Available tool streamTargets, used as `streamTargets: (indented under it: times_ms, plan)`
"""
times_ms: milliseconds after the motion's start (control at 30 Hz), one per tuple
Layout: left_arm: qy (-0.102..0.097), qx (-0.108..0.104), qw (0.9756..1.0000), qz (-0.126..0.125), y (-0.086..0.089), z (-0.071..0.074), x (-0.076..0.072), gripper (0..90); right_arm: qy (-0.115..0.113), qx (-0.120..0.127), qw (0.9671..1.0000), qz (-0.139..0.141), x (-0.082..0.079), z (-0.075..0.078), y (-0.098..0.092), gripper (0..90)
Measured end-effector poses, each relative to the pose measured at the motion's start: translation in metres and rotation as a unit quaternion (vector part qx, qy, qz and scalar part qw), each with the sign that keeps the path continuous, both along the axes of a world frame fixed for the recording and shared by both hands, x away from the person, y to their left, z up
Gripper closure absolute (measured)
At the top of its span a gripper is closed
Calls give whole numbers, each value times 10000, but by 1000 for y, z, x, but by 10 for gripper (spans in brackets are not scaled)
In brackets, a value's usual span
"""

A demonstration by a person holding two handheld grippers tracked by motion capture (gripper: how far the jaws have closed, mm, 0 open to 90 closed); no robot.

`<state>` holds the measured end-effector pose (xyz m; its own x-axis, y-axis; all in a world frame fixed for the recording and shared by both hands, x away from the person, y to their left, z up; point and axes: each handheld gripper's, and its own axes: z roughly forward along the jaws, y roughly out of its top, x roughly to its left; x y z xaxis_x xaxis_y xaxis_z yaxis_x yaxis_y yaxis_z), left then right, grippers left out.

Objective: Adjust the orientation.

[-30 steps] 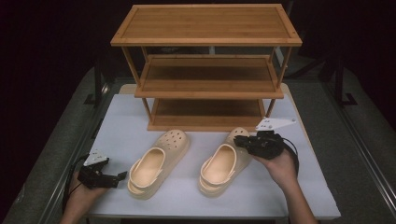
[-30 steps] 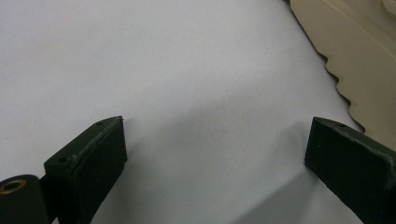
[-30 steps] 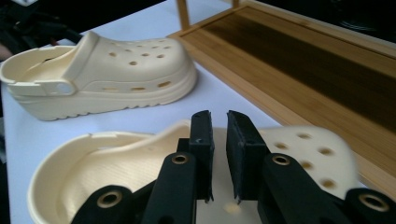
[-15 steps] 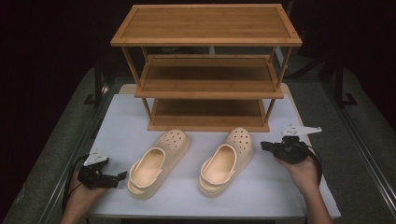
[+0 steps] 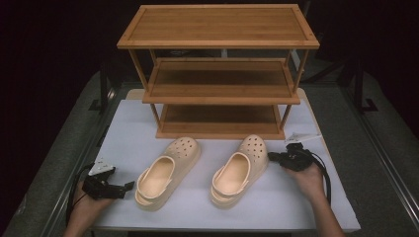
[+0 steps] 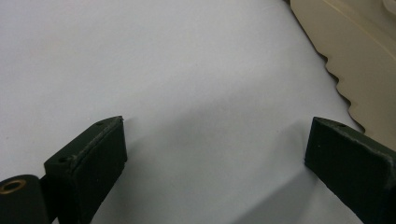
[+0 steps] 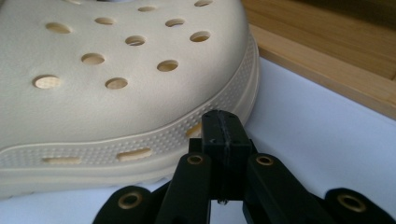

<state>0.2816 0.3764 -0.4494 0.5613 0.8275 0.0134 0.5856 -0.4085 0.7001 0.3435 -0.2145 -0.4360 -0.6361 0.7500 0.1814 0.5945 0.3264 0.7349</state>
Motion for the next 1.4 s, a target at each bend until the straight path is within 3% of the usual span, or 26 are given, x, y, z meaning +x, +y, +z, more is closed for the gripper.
streamTargets:
  times_ms: [400, 867, 1400]
  plan:
    - [0, -18, 10000, 8, 0, 0, 0, 48, 38, 154, 9997, 185, 21, -2, 19, 896]
    - [4, -21, 10000, 7, 0, 0, 0, 48, 64, 306, 9983, 501, 48, -4, 59, 896]
    - [9, -22, 10000, 6, 0, 0, 0, 48, 75, 271, 9972, 695, 63, -3, 98, 896]
